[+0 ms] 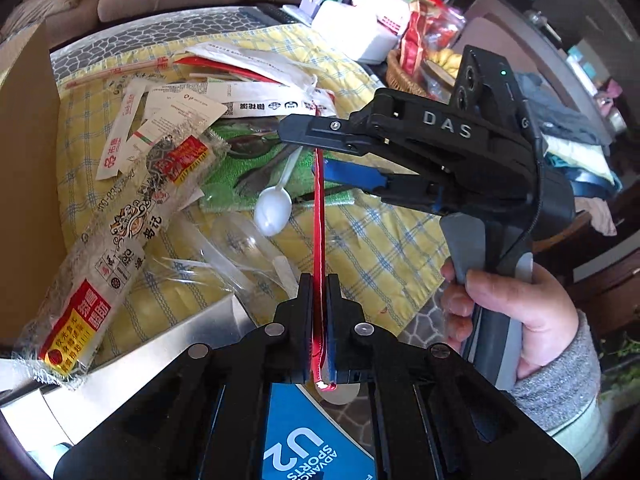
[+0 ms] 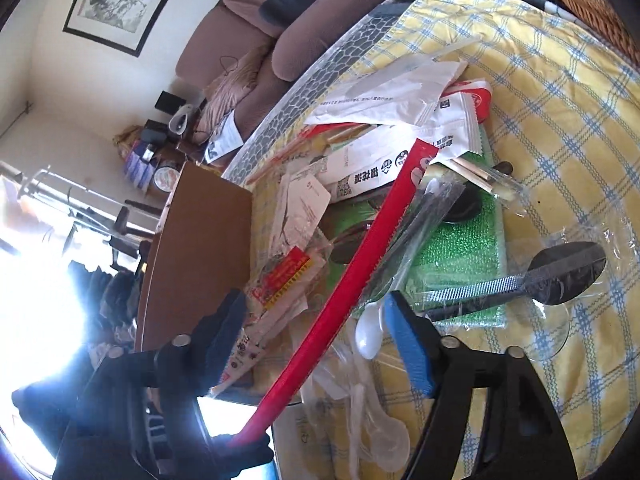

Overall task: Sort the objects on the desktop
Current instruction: 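Lift the red strip with the left gripper while the right grasps a white plastic fork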

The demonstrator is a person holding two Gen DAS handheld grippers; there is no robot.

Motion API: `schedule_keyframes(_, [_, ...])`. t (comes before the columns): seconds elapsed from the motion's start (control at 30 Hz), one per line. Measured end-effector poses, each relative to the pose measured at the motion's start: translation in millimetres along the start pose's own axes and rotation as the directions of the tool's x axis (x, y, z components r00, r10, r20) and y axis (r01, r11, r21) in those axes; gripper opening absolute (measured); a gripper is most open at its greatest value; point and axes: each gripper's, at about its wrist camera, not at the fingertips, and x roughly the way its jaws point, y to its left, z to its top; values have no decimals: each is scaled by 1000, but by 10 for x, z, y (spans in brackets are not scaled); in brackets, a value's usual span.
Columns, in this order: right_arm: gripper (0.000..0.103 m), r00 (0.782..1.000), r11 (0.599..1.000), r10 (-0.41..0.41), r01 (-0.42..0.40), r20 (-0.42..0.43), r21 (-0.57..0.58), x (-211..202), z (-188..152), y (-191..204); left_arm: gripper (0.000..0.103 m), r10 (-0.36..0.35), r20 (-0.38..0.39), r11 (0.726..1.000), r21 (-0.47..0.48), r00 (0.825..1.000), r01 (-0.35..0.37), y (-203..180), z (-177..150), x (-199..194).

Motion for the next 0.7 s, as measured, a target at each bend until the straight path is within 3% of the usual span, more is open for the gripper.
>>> schedule_keyframes(0.07, [41, 1000, 1000, 19, -19, 10, 22, -36, 0, -44, 5, -11, 0, 1000, 0, 1000, 11, 3, -33, -19])
schedule_keyframes(0.53, [41, 999, 988, 27, -21, 35, -156, -339, 23, 677, 5, -50, 45, 998, -33, 998, 52, 48, -50, -225])
schedule_keyframes(0.57, [48, 999, 986, 10, -5, 32, -166, -342, 13, 696, 5, -52, 59, 997, -52, 997, 55, 89, -49, -254])
schedule_keyframes(0.6, [68, 999, 984, -1, 7, 32, -175, -359, 0, 705, 5, -53, 73, 996, -66, 996, 58, 130, -46, -292])
schedule_keyframes(0.63, [76, 999, 983, -11, 17, 37, -182, -388, -17, 708, 5, -54, 84, 995, -80, 995, 61, 172, -43, -327])
schedule_keyframes(0.7, [80, 998, 981, -23, 32, 51, -193, -470, -38, 697, 5, -49, 99, 993, -101, 994, 59, 255, -34, -387])
